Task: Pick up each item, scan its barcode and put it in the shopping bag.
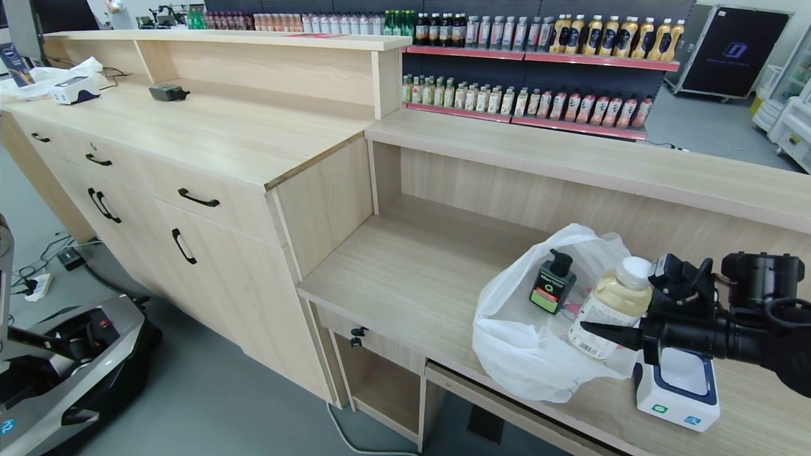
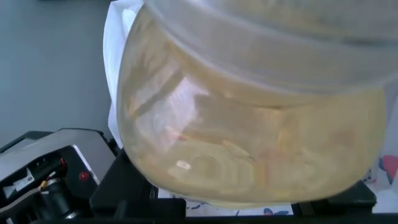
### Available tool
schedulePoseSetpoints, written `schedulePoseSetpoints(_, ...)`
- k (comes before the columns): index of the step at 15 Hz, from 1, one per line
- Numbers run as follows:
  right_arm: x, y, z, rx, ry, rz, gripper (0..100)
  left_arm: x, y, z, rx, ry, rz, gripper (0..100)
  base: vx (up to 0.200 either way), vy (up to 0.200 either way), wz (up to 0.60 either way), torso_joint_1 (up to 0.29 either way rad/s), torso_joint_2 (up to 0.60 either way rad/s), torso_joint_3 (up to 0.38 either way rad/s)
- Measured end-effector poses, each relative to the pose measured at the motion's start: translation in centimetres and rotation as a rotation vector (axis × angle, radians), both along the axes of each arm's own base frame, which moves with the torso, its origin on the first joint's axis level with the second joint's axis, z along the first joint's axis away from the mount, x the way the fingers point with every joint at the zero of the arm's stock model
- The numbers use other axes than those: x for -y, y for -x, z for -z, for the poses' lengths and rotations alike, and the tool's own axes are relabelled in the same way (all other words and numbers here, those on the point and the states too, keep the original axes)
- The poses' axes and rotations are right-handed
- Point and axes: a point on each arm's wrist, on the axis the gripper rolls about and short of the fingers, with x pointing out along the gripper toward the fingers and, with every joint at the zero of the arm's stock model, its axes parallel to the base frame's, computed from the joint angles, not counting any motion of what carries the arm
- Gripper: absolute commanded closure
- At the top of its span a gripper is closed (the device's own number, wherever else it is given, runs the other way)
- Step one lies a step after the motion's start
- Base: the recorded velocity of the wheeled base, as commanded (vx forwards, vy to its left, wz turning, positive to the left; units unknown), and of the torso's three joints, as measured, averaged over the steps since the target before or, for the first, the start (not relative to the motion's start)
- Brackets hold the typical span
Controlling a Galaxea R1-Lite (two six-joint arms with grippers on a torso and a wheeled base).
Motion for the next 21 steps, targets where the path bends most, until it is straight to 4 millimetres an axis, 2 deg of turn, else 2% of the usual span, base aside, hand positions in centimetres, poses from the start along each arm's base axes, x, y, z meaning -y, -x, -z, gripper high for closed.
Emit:
schedulePoseSetpoints(9, -0.3, -2.6, 2.5, -0.038, -0.004, -0.047, 100, 0.0, 0.0, 0.0, 0.000, 0.000, 0.000, 100, 0.000, 0.000, 0.00, 0.000, 0.00, 0.000)
schedulePoseSetpoints(21, -0.1, -3.2, 5.4, -0.127, -0.015, -0.045, 100, 0.0, 0.0, 0.0, 0.000, 0.000, 0.000, 100, 0.000, 0.000, 0.00, 0.000, 0.00, 0.000)
